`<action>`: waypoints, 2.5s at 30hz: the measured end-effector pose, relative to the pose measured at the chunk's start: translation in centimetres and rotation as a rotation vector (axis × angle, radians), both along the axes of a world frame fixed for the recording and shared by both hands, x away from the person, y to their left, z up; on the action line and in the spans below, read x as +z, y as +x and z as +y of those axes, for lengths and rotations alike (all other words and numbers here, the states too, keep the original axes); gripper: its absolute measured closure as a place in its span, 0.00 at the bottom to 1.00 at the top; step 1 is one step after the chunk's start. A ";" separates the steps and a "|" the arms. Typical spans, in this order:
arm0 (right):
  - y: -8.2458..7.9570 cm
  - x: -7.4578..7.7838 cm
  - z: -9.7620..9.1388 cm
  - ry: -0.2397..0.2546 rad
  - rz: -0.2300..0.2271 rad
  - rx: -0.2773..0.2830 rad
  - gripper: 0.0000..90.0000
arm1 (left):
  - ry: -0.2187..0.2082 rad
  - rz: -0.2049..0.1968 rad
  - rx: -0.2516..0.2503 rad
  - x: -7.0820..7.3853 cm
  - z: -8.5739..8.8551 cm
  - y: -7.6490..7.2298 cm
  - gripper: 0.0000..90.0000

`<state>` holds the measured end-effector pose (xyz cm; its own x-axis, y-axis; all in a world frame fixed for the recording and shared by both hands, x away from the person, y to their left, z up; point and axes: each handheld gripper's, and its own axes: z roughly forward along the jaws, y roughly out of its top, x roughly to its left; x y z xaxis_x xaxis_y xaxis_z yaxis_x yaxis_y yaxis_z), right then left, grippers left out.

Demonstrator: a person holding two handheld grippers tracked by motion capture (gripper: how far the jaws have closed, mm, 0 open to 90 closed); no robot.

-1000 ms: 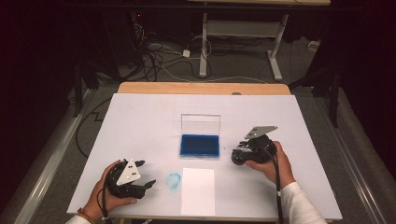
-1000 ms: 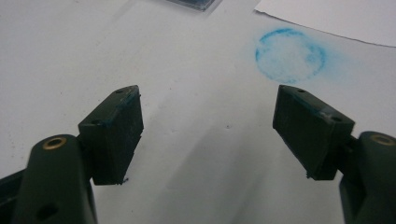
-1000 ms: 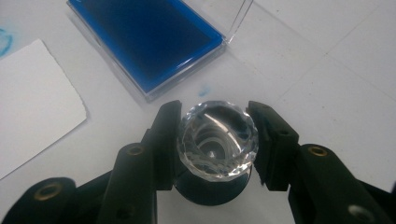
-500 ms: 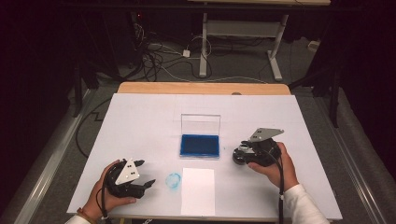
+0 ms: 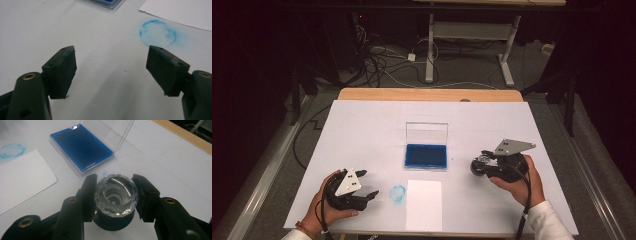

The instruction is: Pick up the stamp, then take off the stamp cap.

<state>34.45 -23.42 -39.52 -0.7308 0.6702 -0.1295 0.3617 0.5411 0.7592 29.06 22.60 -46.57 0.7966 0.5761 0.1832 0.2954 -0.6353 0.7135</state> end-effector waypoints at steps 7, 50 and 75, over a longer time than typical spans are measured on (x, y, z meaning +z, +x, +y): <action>-0.4 0.5 -0.6 0.009 -0.015 -0.011 0.64 | -0.003 0.000 -0.005 0.0 0.0 0.1 0.26; -1.0 1.8 6.4 0.094 -0.102 0.183 0.64 | 0.012 -0.030 0.080 -0.5 1.1 -1.9 0.24; -1.5 1.6 12.0 0.136 -0.080 0.305 0.64 | -0.134 -0.012 -0.036 0.7 -1.9 -1.1 0.30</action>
<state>32.94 -11.41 -37.89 -0.8915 0.4371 -0.1191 0.1348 0.5069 0.8514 27.91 20.70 -45.83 0.8154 0.5671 0.1165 0.2646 -0.5440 0.7963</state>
